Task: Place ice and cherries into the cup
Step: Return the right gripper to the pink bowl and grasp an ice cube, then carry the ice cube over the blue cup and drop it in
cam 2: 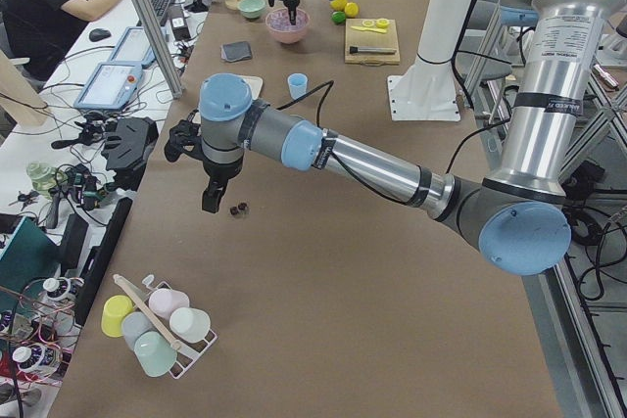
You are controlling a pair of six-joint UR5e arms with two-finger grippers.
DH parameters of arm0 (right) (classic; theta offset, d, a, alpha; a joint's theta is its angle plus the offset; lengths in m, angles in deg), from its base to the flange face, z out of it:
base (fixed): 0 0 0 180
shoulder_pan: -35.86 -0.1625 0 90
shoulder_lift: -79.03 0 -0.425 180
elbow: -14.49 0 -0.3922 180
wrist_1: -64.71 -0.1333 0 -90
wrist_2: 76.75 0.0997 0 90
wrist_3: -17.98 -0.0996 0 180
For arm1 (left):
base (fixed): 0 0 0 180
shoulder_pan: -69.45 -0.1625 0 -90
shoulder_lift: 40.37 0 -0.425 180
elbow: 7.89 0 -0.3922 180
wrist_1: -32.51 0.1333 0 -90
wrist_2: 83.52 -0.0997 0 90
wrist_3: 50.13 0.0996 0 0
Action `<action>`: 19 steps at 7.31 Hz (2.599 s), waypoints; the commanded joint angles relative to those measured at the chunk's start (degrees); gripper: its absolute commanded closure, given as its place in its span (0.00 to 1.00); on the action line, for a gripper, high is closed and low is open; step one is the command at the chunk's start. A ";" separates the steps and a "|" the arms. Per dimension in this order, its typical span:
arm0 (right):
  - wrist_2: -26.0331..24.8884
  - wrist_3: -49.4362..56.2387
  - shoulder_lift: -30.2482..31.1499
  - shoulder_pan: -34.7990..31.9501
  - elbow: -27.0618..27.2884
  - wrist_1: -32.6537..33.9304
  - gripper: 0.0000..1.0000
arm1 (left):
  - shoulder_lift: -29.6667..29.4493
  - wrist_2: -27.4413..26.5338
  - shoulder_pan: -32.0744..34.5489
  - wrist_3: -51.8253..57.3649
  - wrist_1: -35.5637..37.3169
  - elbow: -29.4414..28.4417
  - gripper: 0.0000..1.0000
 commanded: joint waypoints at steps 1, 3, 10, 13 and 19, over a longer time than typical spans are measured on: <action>-0.72 2.36 0.07 -0.07 -0.10 0.08 0.61 | 0.00 -0.01 0.00 0.00 0.00 0.03 0.02; -0.72 2.37 0.15 -0.25 -0.10 0.08 0.72 | -0.09 -0.01 -0.17 0.09 0.00 0.03 0.02; 8.05 -2.85 -10.54 -3.77 5.17 10.89 0.82 | -0.79 -0.10 -0.70 0.00 0.09 -0.14 0.02; 7.90 -26.20 -28.68 5.69 -4.78 10.45 0.83 | -0.79 -0.10 -0.70 0.00 0.17 -0.14 0.02; 3.94 -38.85 -32.10 12.93 -11.35 -8.62 0.79 | -1.49 -0.01 -0.70 0.09 -0.09 -3.03 0.02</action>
